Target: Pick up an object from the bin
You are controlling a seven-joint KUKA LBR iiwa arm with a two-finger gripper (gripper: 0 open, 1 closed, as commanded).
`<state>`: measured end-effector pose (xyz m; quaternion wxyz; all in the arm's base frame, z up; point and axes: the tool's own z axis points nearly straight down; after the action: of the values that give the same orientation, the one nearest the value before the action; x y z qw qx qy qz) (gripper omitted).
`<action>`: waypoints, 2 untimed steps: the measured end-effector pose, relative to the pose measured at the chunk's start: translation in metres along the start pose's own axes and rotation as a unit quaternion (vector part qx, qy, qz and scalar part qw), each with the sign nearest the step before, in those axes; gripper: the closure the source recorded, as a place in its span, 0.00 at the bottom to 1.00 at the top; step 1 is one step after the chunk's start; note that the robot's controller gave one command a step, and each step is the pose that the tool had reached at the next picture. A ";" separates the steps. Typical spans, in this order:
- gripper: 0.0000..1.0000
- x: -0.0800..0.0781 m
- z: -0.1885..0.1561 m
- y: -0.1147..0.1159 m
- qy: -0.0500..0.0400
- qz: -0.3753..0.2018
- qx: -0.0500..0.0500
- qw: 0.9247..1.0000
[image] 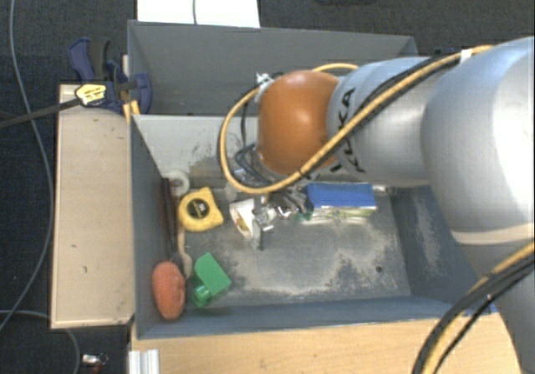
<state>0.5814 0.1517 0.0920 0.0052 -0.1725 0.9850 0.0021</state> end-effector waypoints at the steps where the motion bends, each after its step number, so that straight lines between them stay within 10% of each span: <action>1: 0.00 0.000 0.017 -0.013 -0.003 0.043 0.000 0.999; 2: 1.00 0.003 0.021 -0.019 -0.001 0.007 0.000 1.000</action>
Offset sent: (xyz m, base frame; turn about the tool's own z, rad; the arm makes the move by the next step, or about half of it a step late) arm 0.0029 -0.0193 -0.0220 0.0108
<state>0.5852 0.1325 0.0712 0.0062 -0.1653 0.9862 0.0026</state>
